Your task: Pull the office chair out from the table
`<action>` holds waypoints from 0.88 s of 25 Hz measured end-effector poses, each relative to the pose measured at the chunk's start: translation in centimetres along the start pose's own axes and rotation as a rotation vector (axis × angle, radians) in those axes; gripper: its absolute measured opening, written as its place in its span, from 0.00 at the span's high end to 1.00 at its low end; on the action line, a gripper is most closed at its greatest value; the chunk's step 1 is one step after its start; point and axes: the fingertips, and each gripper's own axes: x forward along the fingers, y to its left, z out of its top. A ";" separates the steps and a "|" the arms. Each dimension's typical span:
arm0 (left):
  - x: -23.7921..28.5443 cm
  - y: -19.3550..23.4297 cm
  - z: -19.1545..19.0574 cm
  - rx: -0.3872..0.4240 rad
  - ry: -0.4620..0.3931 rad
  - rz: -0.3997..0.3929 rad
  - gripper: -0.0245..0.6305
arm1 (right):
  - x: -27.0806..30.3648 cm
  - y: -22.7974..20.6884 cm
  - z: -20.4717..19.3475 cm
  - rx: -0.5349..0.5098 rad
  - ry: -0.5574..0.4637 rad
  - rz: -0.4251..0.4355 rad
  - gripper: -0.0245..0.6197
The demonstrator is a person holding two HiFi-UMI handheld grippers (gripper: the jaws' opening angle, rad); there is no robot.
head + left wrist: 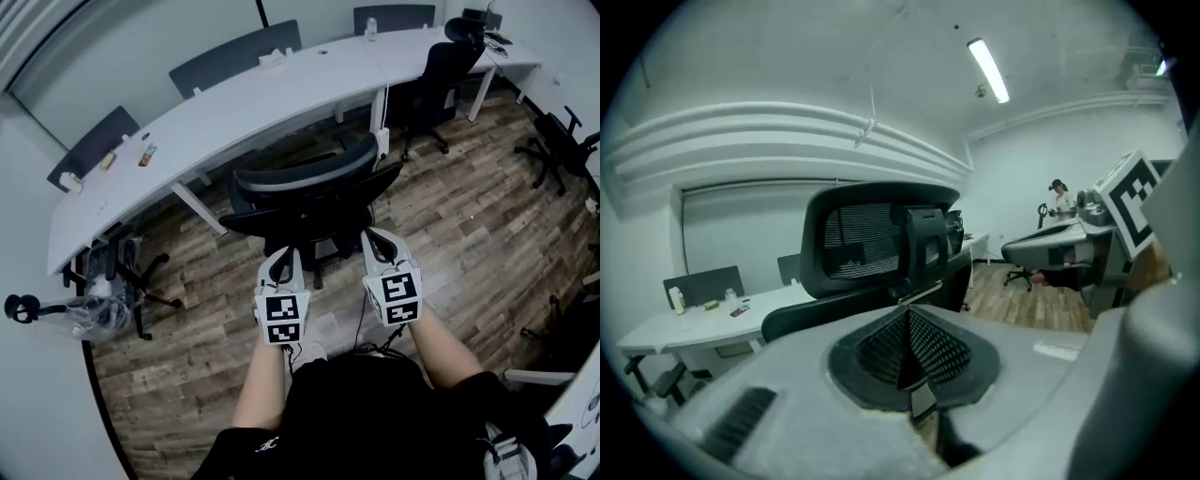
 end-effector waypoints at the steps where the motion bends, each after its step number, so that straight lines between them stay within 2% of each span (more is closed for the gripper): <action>1: 0.0 -0.5 0.0 0.005 0.002 -0.005 0.96 | -0.1 0.2 0.1 -0.005 -0.006 0.001 0.95; 12: -0.5 -2.5 0.3 -0.046 -0.018 -0.036 0.96 | -0.2 0.9 -0.1 -0.001 -0.005 0.013 0.95; 19: -0.5 -1.4 -0.2 -0.051 -0.003 0.022 0.96 | -0.1 1.4 -0.2 -0.005 0.002 0.022 0.95; 22: -0.5 -1.1 -0.3 -0.067 -0.001 0.024 0.96 | 0.0 1.3 -0.1 -0.003 0.004 0.020 0.95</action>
